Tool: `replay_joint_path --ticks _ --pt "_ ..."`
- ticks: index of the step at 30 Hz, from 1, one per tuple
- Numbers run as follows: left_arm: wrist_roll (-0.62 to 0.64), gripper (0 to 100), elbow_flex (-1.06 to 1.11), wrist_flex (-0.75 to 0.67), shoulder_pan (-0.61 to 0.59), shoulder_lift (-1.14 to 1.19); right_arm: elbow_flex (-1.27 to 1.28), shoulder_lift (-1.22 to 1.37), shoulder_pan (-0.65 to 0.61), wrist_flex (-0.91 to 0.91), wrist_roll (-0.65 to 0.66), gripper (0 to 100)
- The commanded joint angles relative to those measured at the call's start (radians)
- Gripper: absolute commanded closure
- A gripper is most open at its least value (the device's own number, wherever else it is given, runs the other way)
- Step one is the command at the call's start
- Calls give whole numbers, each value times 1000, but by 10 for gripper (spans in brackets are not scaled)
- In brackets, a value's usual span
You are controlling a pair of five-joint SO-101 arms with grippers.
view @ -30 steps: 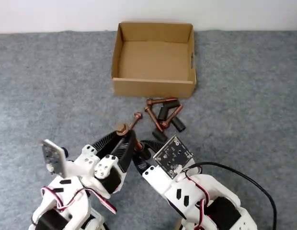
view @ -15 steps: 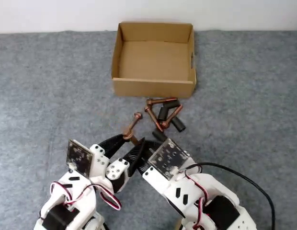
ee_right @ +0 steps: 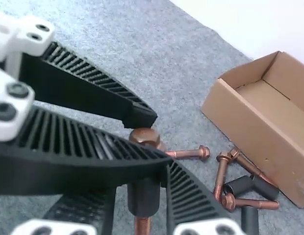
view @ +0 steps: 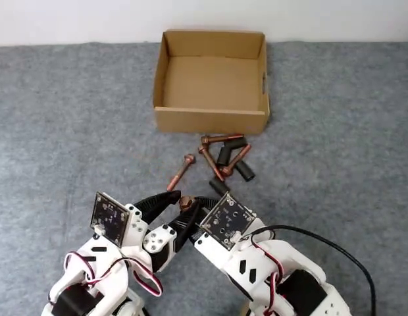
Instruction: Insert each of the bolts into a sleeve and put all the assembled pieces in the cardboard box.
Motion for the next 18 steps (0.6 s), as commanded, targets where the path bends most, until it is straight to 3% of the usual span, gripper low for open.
replay_joint_path --ticks 1,11,15,18 --pt "-18 852 -38 17 -6 6 -28 -4 4 -33 3 990" --pt "-18 870 -180 14 -163 2 -11 -4 12 -22 0 990" --pt "-20 1000 -170 14 -287 2 49 -4 151 -27 -6 990" --pt "-25 997 -116 20 -411 2 104 -4 306 -35 -110 990"
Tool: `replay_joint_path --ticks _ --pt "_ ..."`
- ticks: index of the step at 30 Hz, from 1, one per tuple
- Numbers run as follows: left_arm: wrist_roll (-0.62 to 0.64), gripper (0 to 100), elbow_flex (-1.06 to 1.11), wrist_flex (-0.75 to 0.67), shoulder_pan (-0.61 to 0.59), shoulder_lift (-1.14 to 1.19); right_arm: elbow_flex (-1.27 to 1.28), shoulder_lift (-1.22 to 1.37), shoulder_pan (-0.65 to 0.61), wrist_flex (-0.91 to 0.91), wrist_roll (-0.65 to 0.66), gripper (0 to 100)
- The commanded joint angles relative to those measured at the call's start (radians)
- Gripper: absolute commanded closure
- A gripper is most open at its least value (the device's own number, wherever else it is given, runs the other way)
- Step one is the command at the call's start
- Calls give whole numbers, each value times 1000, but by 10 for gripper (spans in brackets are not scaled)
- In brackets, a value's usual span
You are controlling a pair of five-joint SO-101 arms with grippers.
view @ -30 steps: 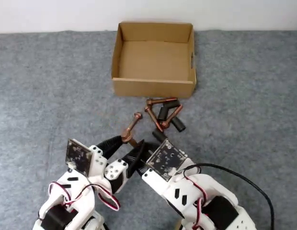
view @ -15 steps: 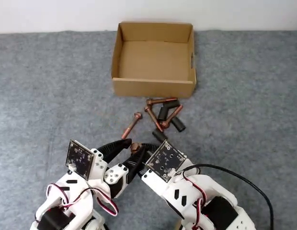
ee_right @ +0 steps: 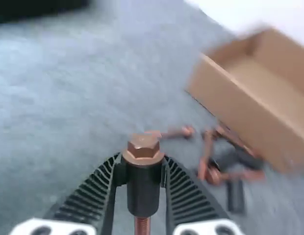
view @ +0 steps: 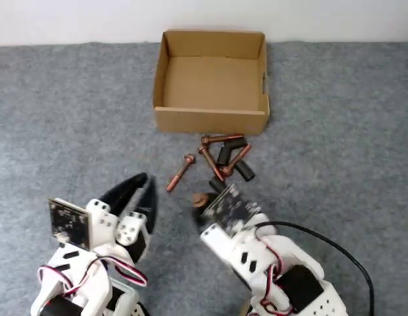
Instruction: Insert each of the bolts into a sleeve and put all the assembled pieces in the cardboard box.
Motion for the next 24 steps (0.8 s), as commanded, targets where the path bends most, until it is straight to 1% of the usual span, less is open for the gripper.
replay_joint_path --ticks 1,4,6,9,16,22,24 --pt "-29 997 51 9 -143 -5 35 -4 176 -39 -129 991" --pt "-71 997 160 6 -244 -5 48 5 240 -47 -261 991" --pt "-97 996 228 6 -292 -5 8 51 255 -42 -301 991" --pt "-152 996 311 6 -338 -5 -117 206 286 -44 -338 991" --pt "-167 995 467 5 -341 -5 -600 771 374 -50 -334 991" --pt "-167 995 506 5 -345 -5 -1046 1224 417 -50 -334 991" --pt "-167 995 519 -15 -345 -5 -1194 1366 427 -51 -334 991"
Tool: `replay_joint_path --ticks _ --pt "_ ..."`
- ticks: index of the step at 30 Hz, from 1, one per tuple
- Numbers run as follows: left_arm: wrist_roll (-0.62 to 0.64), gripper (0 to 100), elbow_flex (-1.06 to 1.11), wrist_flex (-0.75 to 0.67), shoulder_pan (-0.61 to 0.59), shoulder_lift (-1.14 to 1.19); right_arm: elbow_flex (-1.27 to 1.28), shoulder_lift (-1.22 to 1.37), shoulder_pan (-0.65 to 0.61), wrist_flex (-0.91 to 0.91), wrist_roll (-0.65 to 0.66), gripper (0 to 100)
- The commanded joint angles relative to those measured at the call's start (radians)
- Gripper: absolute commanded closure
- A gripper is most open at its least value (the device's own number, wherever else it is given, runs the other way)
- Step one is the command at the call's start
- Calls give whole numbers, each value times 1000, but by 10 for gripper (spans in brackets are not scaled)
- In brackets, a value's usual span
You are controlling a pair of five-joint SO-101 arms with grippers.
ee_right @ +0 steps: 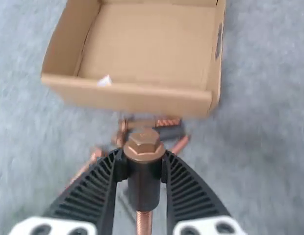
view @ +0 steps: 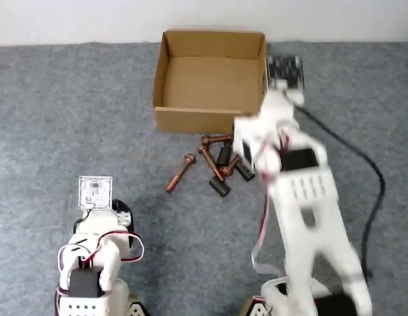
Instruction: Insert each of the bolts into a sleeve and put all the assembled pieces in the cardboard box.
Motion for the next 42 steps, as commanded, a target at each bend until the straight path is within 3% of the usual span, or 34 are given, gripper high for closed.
replay_joint_path --ticks 1,11,21,31,36,42 --pt "-11 995 12 -26 -8 -8 -341 254 30 -33 -8 991" --pt "-5 995 18 -29 -8 -3 -1065 921 42 -131 6 991" --pt "-5 995 19 -29 -8 -3 -1504 1428 33 -108 87 991" --pt "-5 995 19 -15 -8 -2 -1728 1635 22 38 153 983" --pt "-5 995 19 -15 -8 -2 -1743 1658 19 70 180 844" --pt "-5 995 19 -15 -8 -2 -1772 1636 18 71 180 831"
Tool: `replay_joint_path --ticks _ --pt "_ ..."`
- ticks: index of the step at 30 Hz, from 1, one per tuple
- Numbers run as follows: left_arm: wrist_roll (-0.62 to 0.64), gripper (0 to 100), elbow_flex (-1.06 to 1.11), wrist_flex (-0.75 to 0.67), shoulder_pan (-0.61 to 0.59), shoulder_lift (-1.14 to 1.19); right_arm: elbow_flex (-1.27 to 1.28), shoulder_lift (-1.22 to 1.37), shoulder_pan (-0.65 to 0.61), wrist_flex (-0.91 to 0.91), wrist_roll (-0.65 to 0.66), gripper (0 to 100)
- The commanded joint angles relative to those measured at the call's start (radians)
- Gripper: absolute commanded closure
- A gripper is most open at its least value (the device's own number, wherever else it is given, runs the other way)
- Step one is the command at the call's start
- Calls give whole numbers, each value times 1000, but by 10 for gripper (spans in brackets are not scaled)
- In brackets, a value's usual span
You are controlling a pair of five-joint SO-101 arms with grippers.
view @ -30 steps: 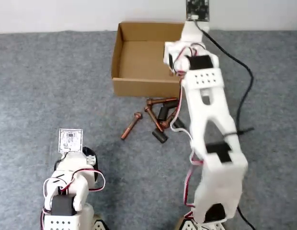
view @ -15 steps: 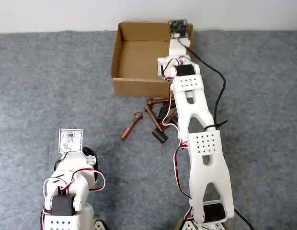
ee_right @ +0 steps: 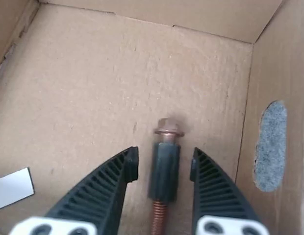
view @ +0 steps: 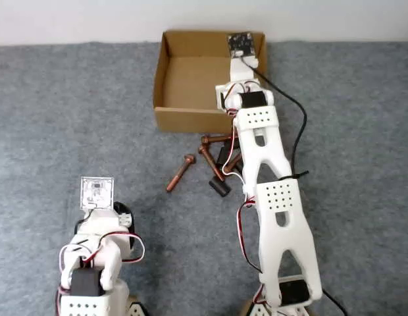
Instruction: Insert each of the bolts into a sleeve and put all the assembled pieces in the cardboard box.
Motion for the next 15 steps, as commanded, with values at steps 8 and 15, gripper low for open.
replay_joint_path --ticks 8,15 --pt "-6 995 -5 -14 -8 -2 -183 -119 -16 73 8 983" --pt "-6 995 -5 -18 -9 -3 -305 -209 -16 398 6 990"
